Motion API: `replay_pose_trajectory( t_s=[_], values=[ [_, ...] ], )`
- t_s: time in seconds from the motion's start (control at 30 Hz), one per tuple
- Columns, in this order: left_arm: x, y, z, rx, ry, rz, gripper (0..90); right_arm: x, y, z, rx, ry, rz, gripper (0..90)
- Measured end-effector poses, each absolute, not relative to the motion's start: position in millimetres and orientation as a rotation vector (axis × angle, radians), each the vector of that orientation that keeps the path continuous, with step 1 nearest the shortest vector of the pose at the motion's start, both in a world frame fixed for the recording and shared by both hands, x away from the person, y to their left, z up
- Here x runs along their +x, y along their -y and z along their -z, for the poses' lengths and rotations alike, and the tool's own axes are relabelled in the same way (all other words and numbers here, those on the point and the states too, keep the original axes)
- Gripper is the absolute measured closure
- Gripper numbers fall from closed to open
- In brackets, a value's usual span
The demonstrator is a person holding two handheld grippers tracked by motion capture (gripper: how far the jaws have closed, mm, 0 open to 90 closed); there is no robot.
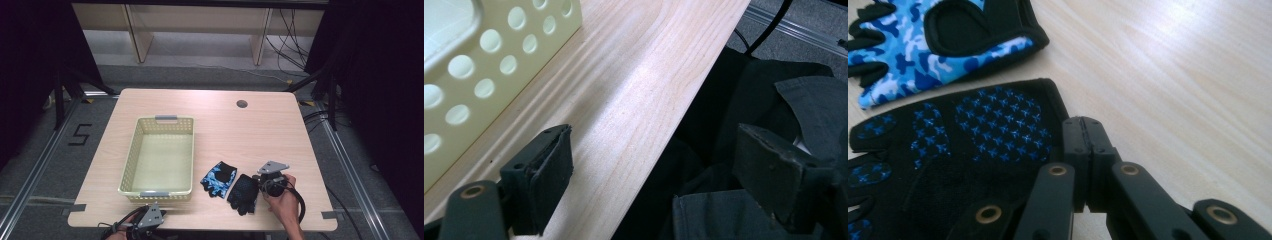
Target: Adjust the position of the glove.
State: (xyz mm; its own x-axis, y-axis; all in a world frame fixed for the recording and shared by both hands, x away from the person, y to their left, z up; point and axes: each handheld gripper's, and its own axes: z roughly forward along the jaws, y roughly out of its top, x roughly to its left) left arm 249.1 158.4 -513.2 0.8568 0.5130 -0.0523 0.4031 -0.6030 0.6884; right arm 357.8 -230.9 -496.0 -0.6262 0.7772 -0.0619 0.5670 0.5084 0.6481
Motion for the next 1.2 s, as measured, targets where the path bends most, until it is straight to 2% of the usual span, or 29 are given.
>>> replay_pose_trajectory(
  t_s=[0.3, 0.53, 0.77, 1.0, 1.2],
  values=[
    [248.2, -159.2, 512.4, 2.292, -0.668, -0.204, 15.9, 344.8, 234.8, 496.4, 1.181, -2.405, -0.836, 90.0],
    [249.2, -160.5, 512.2, 2.296, -0.664, -0.203, 15.9, 310.6, 242.0, 492.4, 1.349, -2.349, -0.809, 90.0],
    [249.3, -160.2, 512.2, 2.3, -0.661, -0.205, 15.9, 291.8, 242.4, 490.2, 1.348, -2.342, -0.823, 89.0],
    [249.5, -160.1, 511.9, 2.295, -0.663, -0.205, 15.9, 294.5, 238.8, 477.9, 1.167, -2.333, -0.876, 85.1],
    [249.4, -159.8, 512.0, 2.293, -0.668, -0.209, 15.9, 319.3, 227.3, 467.8, 1.049, -2.328, -0.884, 79.0]
  ],
)
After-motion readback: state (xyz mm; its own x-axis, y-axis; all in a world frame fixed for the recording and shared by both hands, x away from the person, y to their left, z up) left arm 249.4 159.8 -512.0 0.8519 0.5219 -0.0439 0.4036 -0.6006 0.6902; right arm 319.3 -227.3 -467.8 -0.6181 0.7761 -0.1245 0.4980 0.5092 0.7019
